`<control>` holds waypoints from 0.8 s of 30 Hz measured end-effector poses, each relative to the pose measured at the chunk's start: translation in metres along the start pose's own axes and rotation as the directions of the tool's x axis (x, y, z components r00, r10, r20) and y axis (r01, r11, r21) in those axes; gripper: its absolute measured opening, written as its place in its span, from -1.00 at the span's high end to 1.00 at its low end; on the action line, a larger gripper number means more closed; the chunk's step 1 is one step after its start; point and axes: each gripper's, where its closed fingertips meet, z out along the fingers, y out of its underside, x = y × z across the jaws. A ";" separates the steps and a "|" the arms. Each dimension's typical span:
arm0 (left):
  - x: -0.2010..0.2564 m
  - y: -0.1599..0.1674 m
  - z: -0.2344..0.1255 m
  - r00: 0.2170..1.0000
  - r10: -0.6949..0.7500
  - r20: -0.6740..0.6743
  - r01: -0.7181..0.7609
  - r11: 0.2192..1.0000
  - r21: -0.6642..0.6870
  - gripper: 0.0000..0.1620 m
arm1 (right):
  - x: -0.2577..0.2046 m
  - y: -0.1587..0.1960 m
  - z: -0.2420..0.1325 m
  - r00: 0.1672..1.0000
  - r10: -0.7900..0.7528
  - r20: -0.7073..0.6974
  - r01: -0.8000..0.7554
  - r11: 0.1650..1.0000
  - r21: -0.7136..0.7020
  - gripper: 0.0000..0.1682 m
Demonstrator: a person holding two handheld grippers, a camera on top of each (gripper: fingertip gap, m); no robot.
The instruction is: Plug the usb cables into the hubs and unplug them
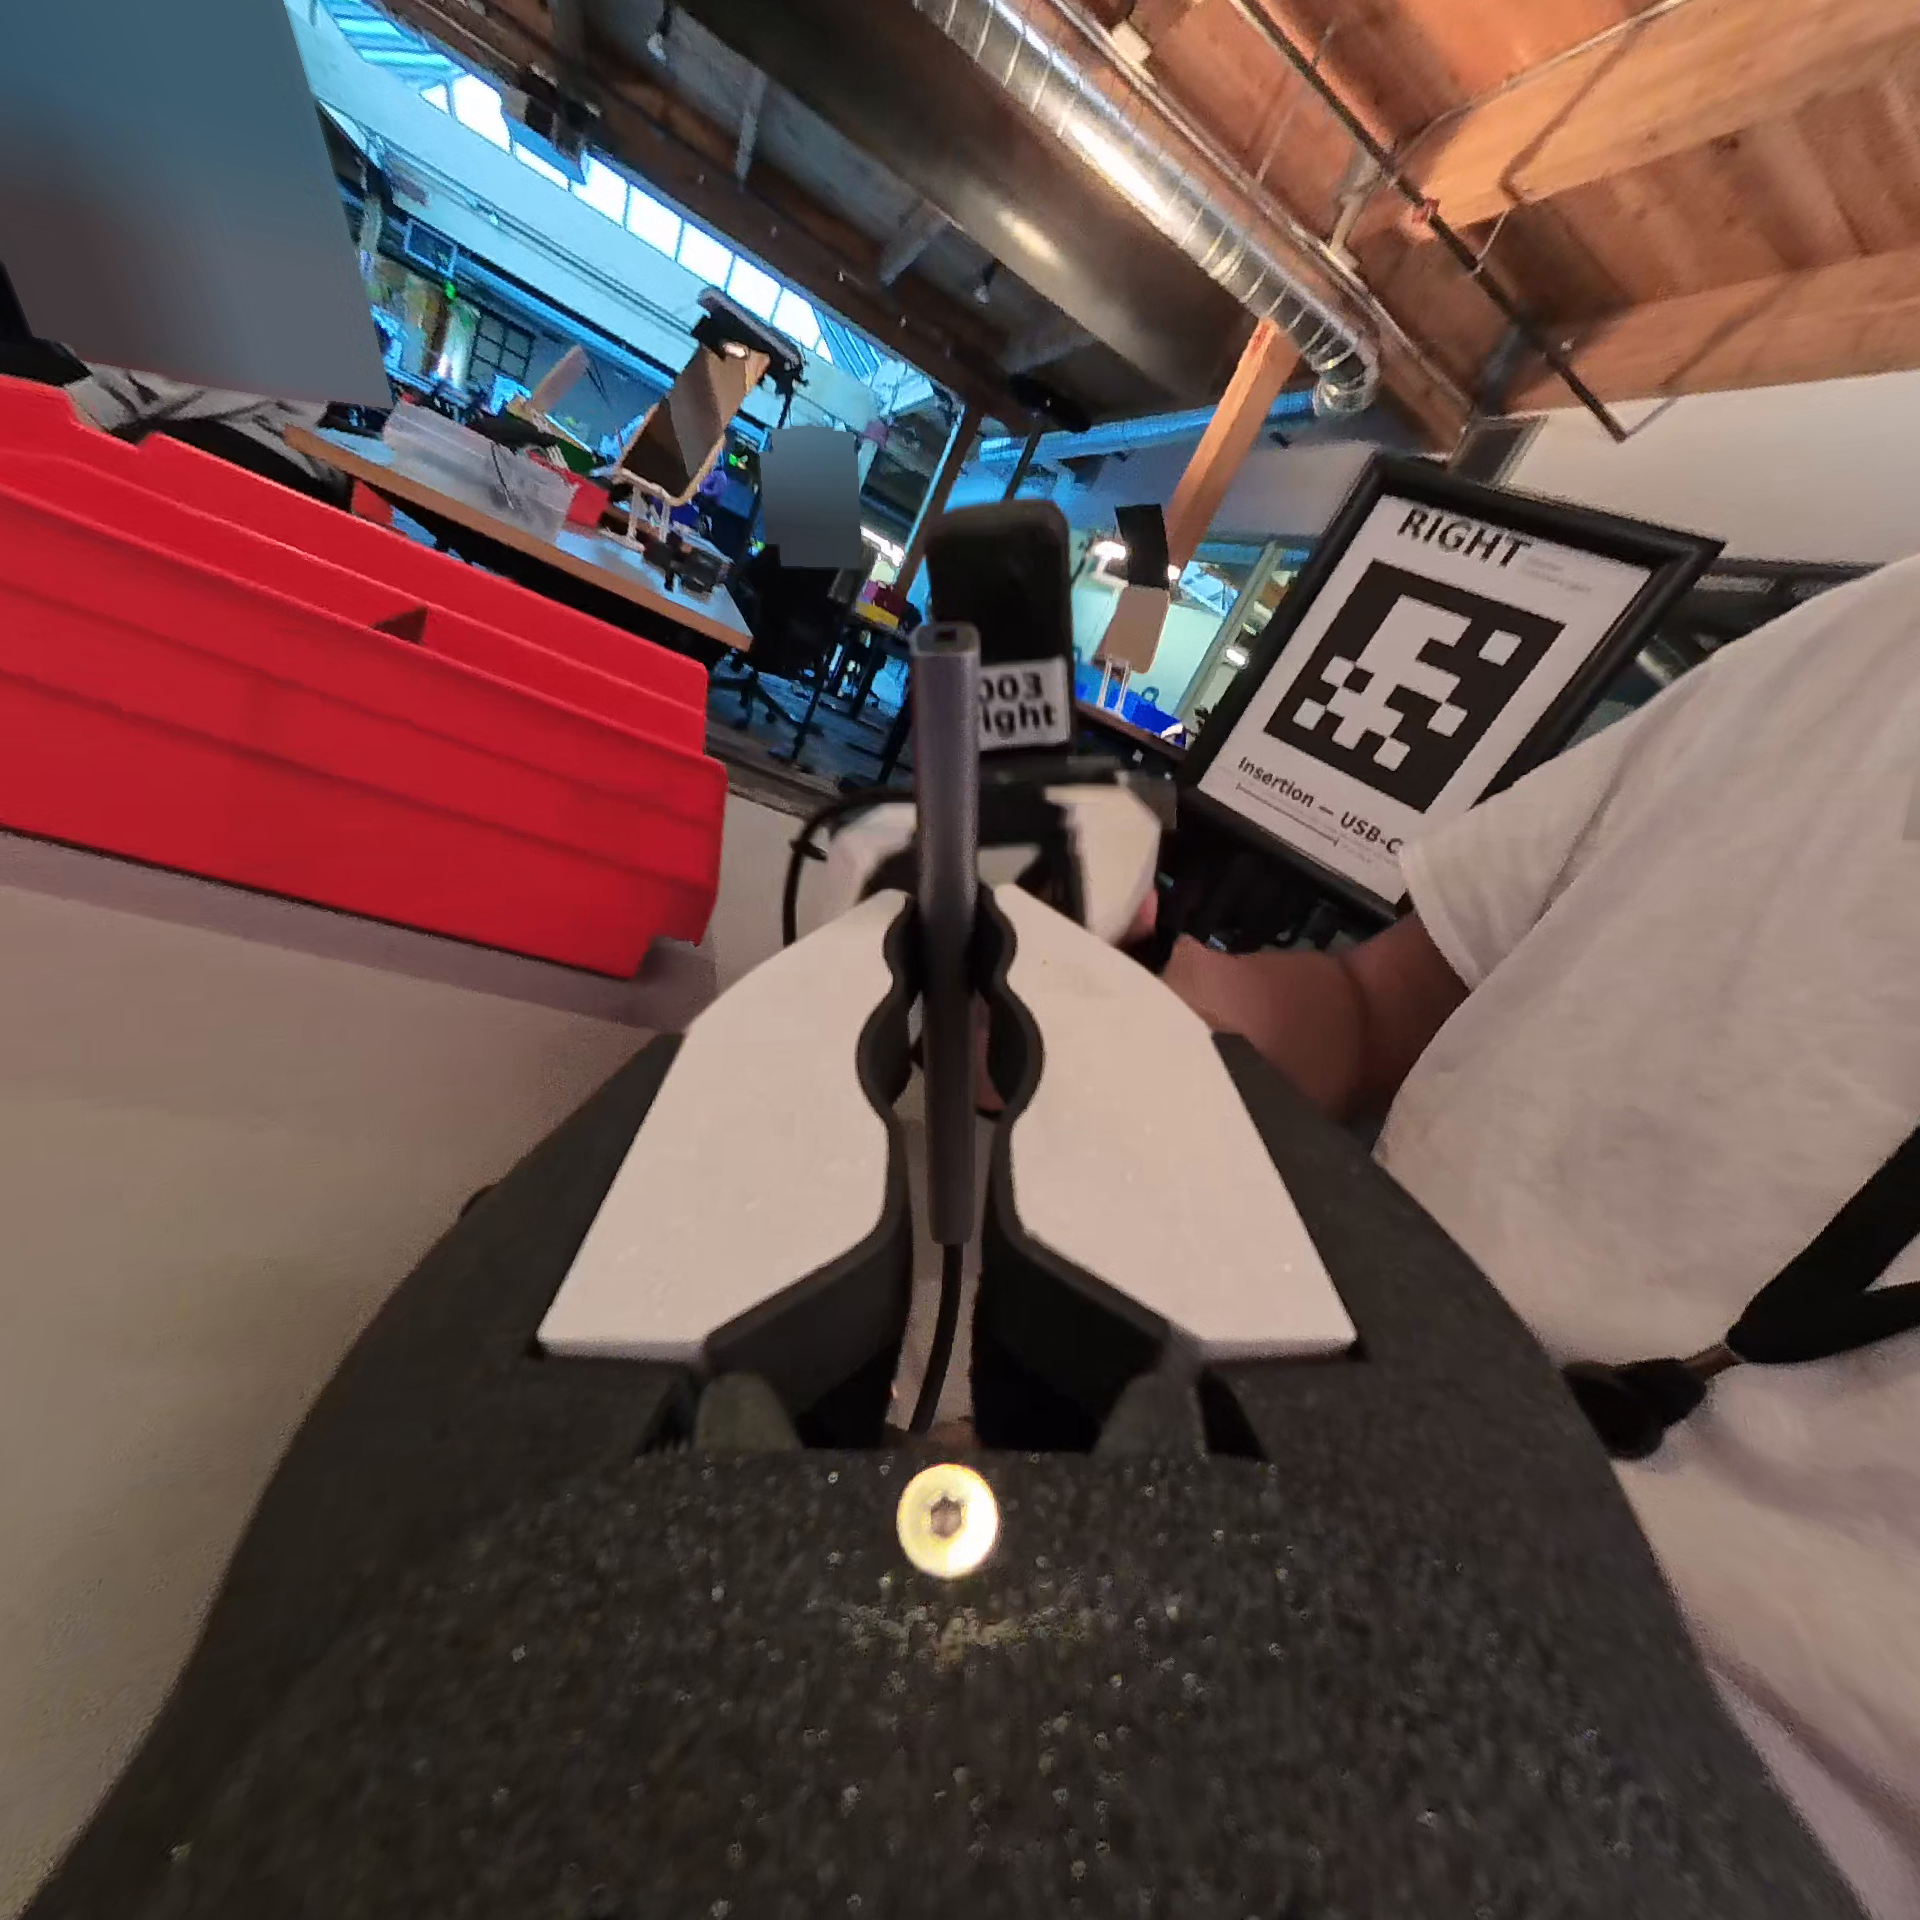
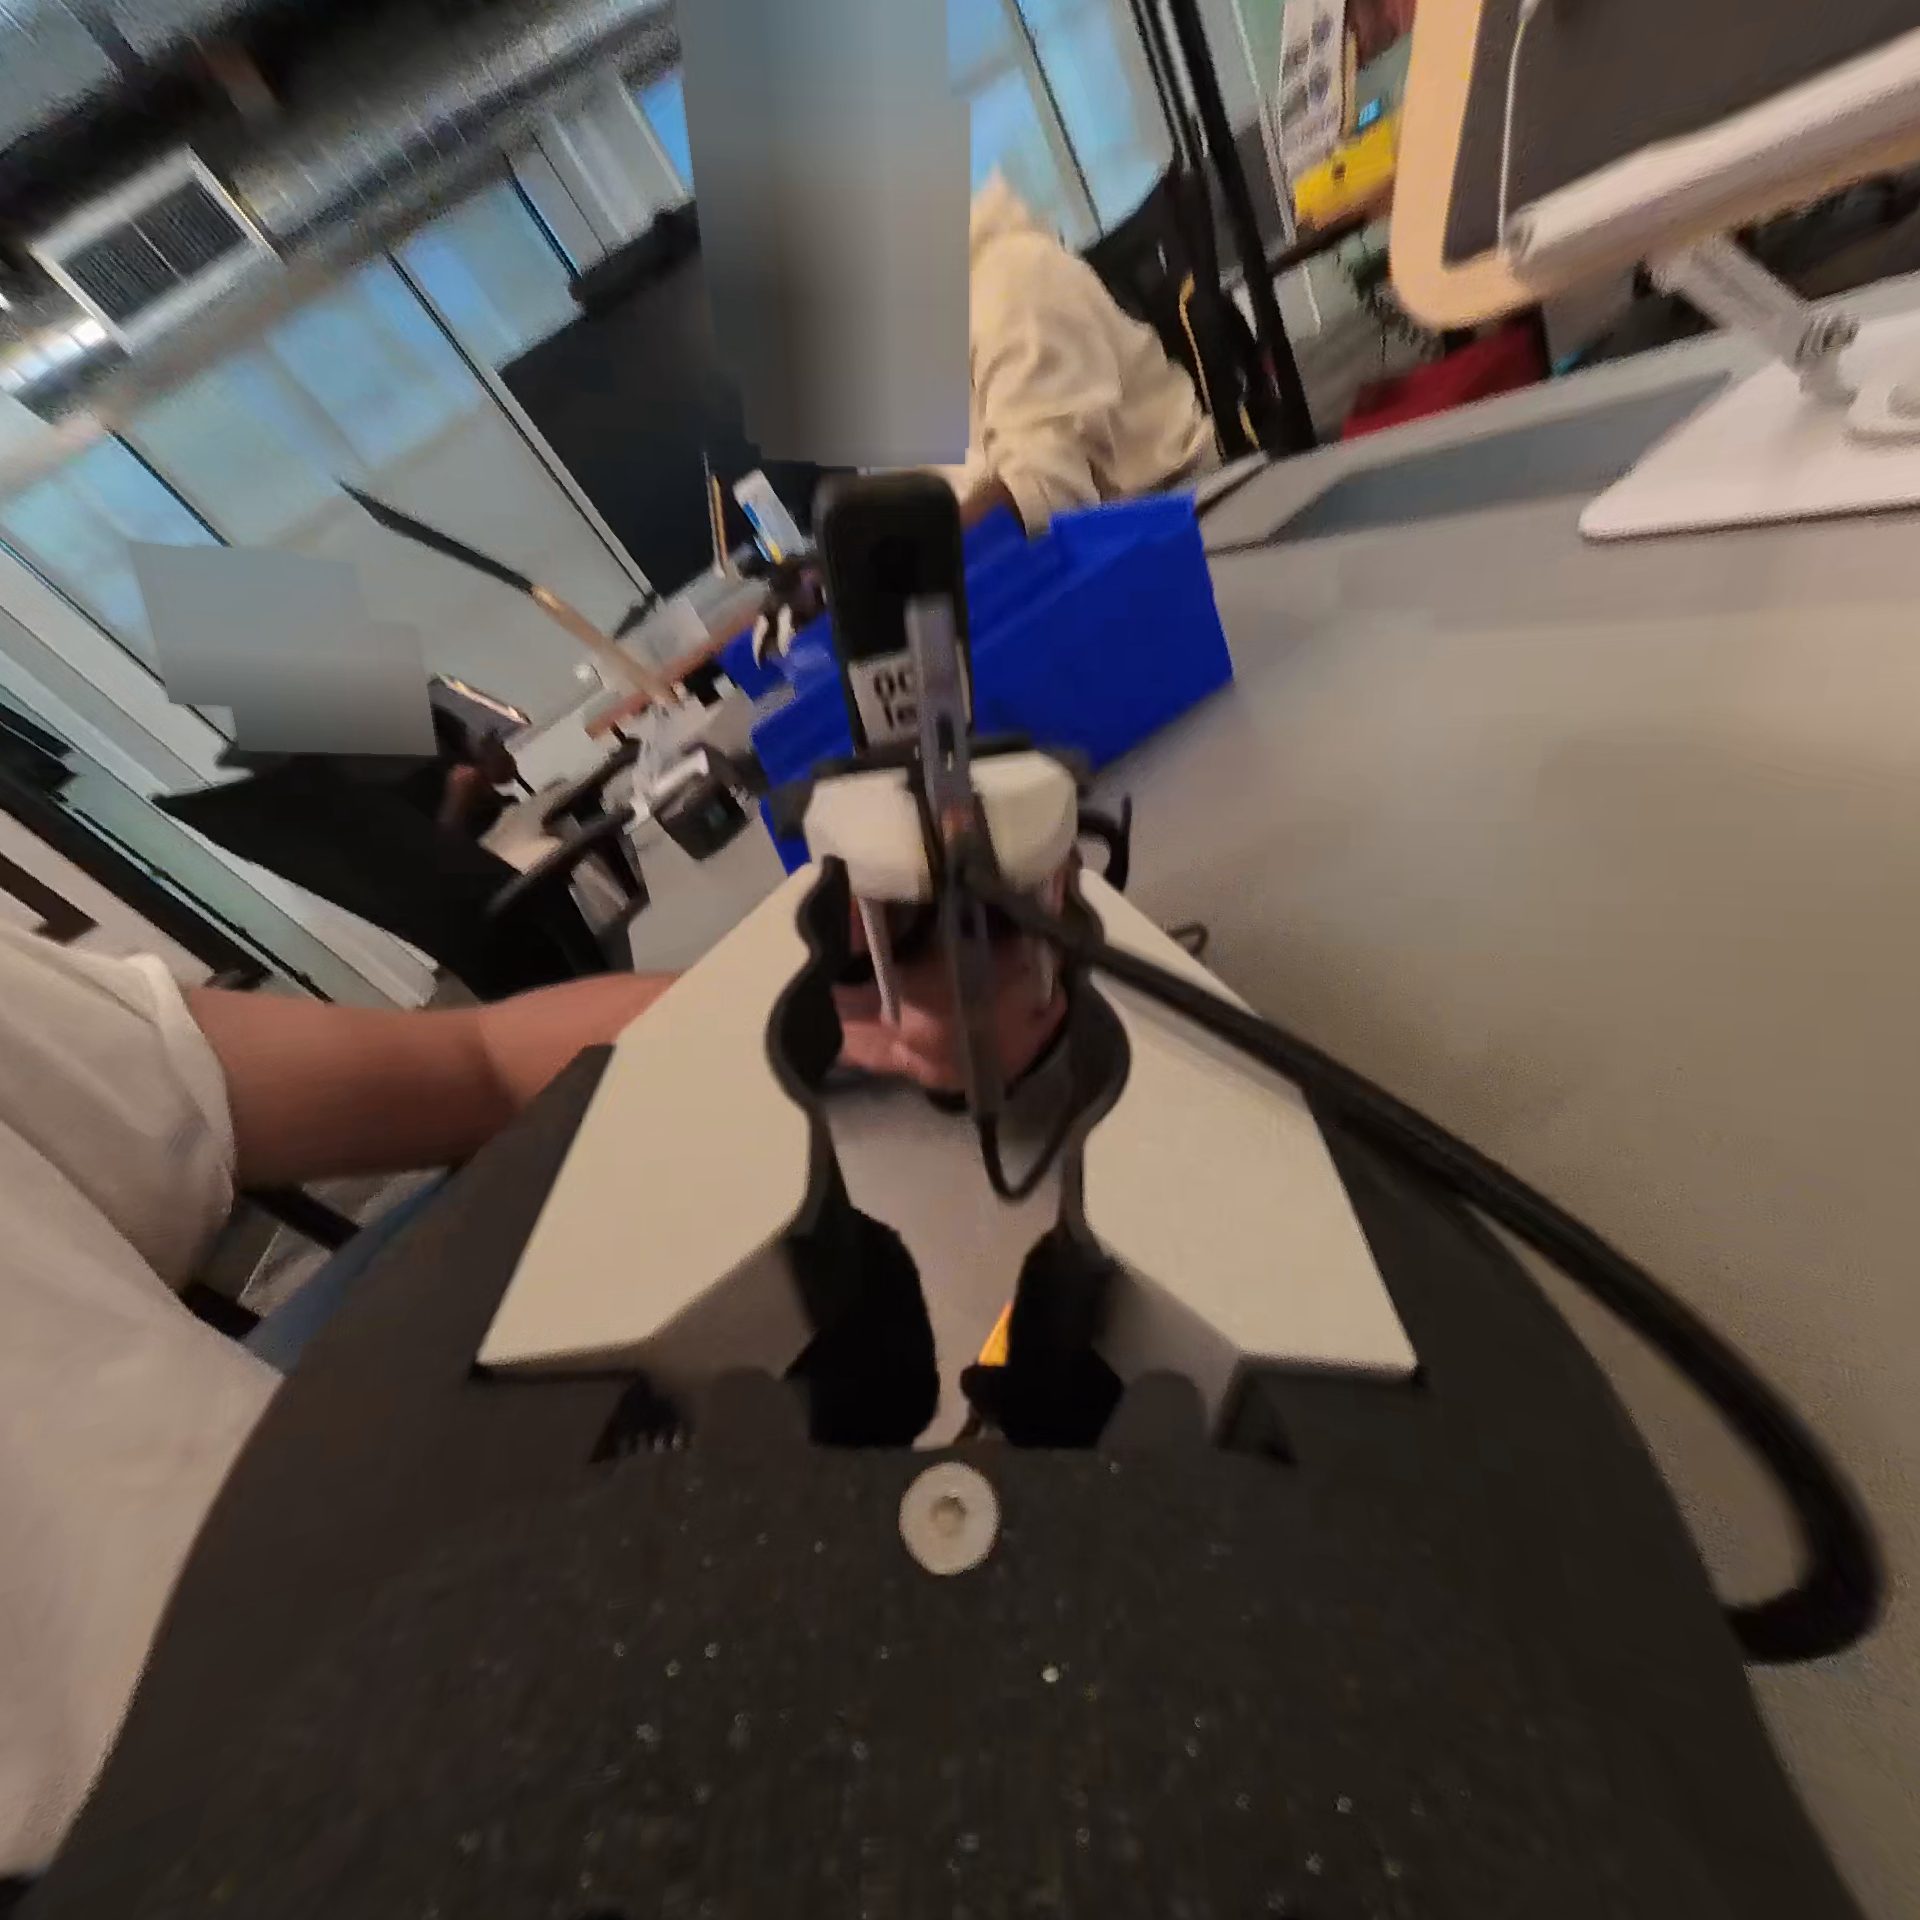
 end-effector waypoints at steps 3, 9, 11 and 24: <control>0.003 0.002 0.002 1.000 -0.009 -0.013 0.009 1.000 -0.003 0.89 | -0.001 -0.002 0.002 0.999 -0.053 0.009 0.054 0.998 -0.018 0.73; 0.005 0.005 0.002 0.996 -0.067 -0.053 0.067 0.998 -0.016 0.89 | -0.003 -0.005 -0.001 0.988 -0.156 -0.010 0.156 0.988 -0.003 0.94; 0.007 0.005 0.003 0.994 -0.082 -0.069 0.081 0.997 -0.017 0.89 | -0.004 -0.005 -0.001 0.987 -0.159 -0.001 0.159 0.987 0.005 0.95; 0.013 -0.003 0.001 0.995 -0.052 -0.089 0.053 0.999 0.010 0.89 | -0.009 -0.010 -0.003 0.988 -0.155 0.000 0.154 0.984 0.093 0.96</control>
